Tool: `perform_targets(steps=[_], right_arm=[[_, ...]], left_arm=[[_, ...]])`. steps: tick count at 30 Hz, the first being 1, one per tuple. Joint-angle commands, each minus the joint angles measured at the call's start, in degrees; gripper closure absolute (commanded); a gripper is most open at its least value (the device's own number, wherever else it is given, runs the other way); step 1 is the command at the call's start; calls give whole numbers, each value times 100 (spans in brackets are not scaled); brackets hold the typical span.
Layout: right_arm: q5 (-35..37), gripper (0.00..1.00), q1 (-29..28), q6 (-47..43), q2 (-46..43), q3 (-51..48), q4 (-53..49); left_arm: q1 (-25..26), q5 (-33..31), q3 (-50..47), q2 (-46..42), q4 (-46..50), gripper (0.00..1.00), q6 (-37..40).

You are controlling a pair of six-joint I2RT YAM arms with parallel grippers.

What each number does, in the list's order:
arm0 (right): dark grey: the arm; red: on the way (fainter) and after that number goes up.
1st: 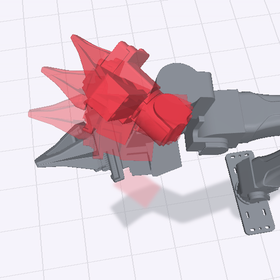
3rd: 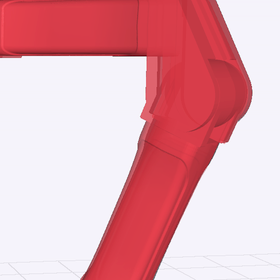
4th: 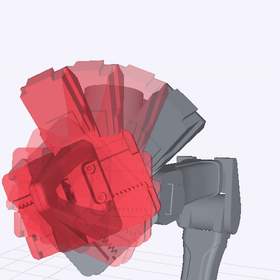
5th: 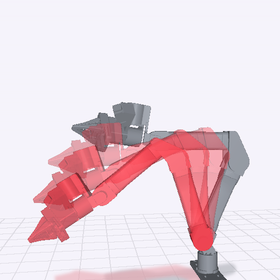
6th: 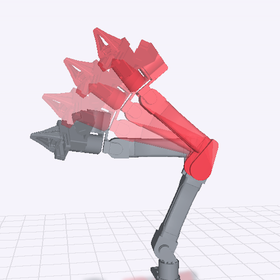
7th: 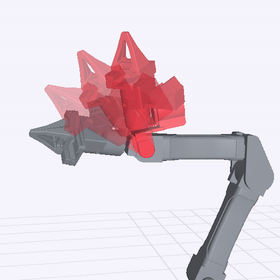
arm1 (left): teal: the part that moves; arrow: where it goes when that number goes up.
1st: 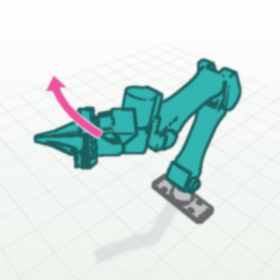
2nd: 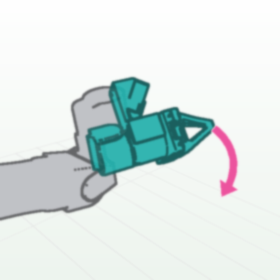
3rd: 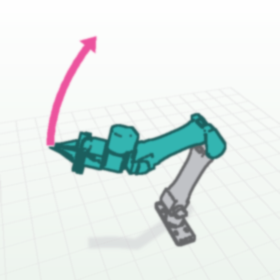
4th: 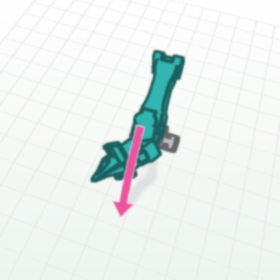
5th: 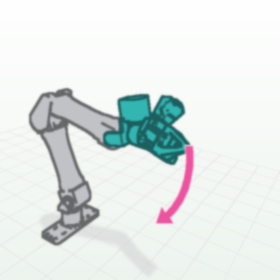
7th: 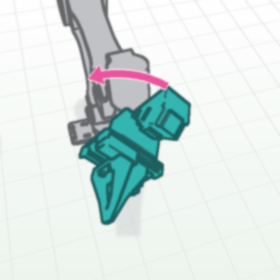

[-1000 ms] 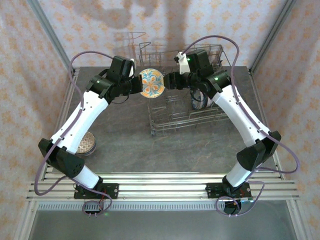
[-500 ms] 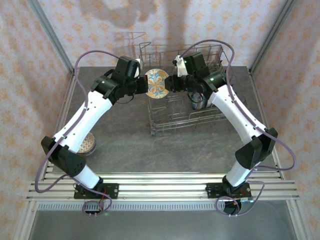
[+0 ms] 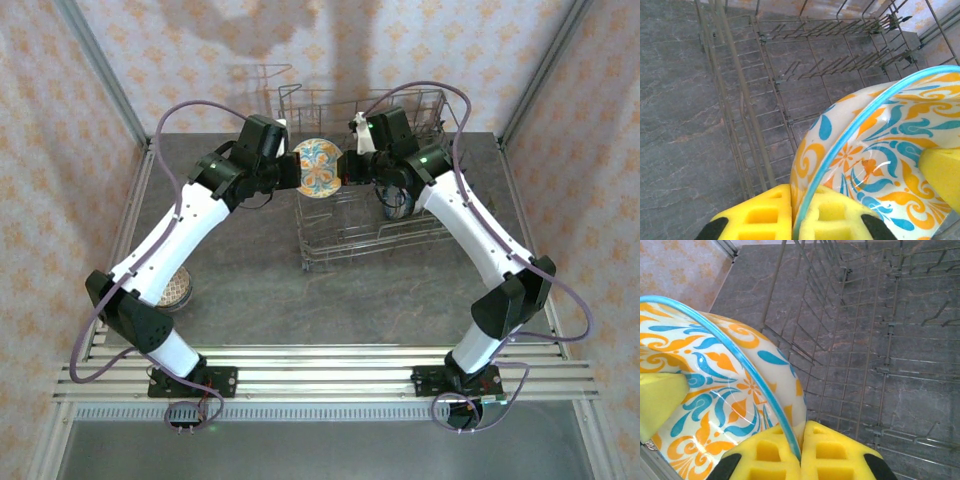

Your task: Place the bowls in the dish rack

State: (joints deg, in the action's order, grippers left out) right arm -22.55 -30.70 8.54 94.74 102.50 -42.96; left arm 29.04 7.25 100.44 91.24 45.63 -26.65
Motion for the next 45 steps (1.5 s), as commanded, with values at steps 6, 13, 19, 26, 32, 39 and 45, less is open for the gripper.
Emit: perform_targets(steps=[6, 13, 19, 26, 32, 39, 45], right_arm=[[904, 100, 45, 270, -559, -354, -4], [1637, 100, 238, 598, -764, -507, -257], [2588, 100, 273, 804, -621, -414, -458], [3848, 100, 279, 1179, -262, -6, -1018], [4657, 100, 274, 1656, -7, 210, -1516], [5671, 100, 266, 2076, 436, 499, -2251], [6495, 100, 104, 2357, 971, 772, -2726]], left_arm=[[269, -293, 349, -105, -7, 50, -50], [304, -669, 319, -446, 231, 39, -138], [186, -786, 183, -530, 350, 36, 140], [-618, 325, -341, -431, 187, 36, 140], [-1142, 1197, -556, -230, 80, 37, 256], [-1602, 1907, -1133, -23, -167, 38, 314], [-1967, 2223, -1989, -148, -825, 39, 290]])
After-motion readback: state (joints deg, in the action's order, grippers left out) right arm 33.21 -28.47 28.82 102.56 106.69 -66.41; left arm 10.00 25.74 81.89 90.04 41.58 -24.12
